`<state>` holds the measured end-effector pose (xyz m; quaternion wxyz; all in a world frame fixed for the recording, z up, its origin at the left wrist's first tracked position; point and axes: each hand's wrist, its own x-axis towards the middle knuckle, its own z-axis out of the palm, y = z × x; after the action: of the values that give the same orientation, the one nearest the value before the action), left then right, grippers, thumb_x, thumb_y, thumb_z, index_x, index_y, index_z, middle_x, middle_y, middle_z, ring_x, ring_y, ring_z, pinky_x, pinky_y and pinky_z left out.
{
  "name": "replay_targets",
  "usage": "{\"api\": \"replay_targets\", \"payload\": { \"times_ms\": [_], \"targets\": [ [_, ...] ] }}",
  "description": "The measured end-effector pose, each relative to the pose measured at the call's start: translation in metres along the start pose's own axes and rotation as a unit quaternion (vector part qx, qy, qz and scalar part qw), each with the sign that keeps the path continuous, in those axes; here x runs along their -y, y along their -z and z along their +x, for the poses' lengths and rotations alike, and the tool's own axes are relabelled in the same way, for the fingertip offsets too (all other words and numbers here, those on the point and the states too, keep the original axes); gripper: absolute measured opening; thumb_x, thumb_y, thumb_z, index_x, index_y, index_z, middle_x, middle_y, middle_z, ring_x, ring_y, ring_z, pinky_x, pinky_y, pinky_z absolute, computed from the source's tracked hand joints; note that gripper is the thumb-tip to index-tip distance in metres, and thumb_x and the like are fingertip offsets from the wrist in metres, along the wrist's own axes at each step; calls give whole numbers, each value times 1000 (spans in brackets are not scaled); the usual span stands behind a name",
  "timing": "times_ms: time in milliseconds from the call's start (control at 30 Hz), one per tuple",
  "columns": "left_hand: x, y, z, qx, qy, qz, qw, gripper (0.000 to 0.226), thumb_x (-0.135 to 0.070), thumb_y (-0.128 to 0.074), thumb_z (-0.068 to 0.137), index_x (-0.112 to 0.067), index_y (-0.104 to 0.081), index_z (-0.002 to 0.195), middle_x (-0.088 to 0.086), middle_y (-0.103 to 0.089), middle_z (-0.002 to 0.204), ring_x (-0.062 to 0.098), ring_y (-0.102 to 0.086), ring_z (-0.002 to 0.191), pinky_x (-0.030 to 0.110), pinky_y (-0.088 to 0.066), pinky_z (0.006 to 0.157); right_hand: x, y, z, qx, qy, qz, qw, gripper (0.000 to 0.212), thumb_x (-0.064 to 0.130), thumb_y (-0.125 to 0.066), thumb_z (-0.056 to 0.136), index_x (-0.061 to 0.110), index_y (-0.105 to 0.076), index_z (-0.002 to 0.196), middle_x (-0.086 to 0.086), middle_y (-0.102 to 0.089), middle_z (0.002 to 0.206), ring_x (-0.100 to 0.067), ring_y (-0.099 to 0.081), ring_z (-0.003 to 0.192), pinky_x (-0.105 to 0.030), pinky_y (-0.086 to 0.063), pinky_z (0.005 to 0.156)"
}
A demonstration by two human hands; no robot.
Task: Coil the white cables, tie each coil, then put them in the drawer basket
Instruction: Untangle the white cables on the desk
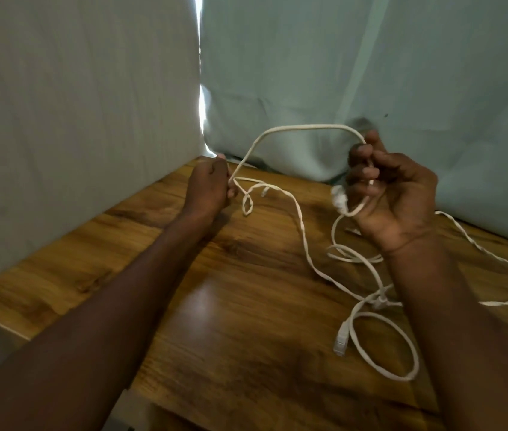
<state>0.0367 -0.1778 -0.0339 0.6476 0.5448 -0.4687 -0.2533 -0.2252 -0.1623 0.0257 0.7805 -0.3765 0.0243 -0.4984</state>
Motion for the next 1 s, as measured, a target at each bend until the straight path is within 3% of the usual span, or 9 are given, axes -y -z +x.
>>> {"api": "replay_targets", "payload": {
  "times_ms": [167,267,333,433,567,733,833,900,1000],
  "targets": [
    [-15,-3,-17,146,59,-82,984,40,-23,-40,109,-2,-54,78,10,-37,53,13,-36,38,18,-29,40,-24,-10,-1,100,22,142,985,34,15,-41,100,16,-70,118,-4,-67,126,-23,-63,107,-32,-49,81],
    [-26,5,-19,185,9,-30,982,44,-26,-42,109,0,-59,78,10,-41,46,18,-40,38,19,-30,38,-24,-19,0,104,73,109,986,47,6,-33,98,22,-64,129,2,-64,137,-24,-61,117,-32,-46,79],
    [-30,10,-17,201,8,-33,979,45,-29,-42,110,-3,-58,77,9,-39,43,20,-41,36,19,-26,37,-21,-24,2,17,133,-12,991,50,-4,-40,95,25,-68,124,6,-72,126,-20,-67,105,-28,-46,69],
    [-33,11,-18,295,45,-85,951,46,-32,-38,111,-3,-55,79,6,-33,41,14,-30,27,34,-22,45,-20,-27,4,-113,212,-199,950,38,3,-52,98,29,-64,122,9,-77,111,-10,-67,88,-24,-43,63],
    [-34,15,-22,418,113,-171,885,50,-43,-34,109,-5,-53,82,-1,-29,42,8,-17,26,25,-39,49,-15,-26,3,-220,235,-282,904,19,31,-61,101,29,-70,117,7,-78,110,-8,-63,87,-25,-42,64],
    [-39,23,-20,479,142,-264,825,61,-51,-22,110,-5,-54,89,-3,-33,44,9,-17,27,24,-41,54,-1,-3,2,-408,292,-365,784,32,46,-69,96,16,-81,92,3,-61,60,-8,-49,54,-26,-33,51],
    [-39,26,-22,520,142,-292,790,56,-50,-27,108,-5,-56,91,-4,-29,47,11,-16,30,23,-45,59,6,2,-1,-443,303,-407,739,37,54,-77,85,18,-81,77,4,-57,55,-10,-49,52,-29,-40,53],
    [-36,27,-21,541,143,-358,747,53,-50,-35,106,-4,-56,94,-4,-30,49,10,-22,31,23,-45,60,10,1,-1,-462,259,-382,758,37,50,-82,82,14,-76,73,0,-55,58,-10,-47,45,-27,-40,48],
    [-31,28,-14,535,146,-471,686,45,-42,-42,107,-1,-55,98,-4,-34,51,11,-28,33,25,-51,62,8,2,1,-428,183,-268,843,28,38,-85,82,17,-67,75,3,-52,62,-7,-42,44,-20,-33,41]
  ]
}}
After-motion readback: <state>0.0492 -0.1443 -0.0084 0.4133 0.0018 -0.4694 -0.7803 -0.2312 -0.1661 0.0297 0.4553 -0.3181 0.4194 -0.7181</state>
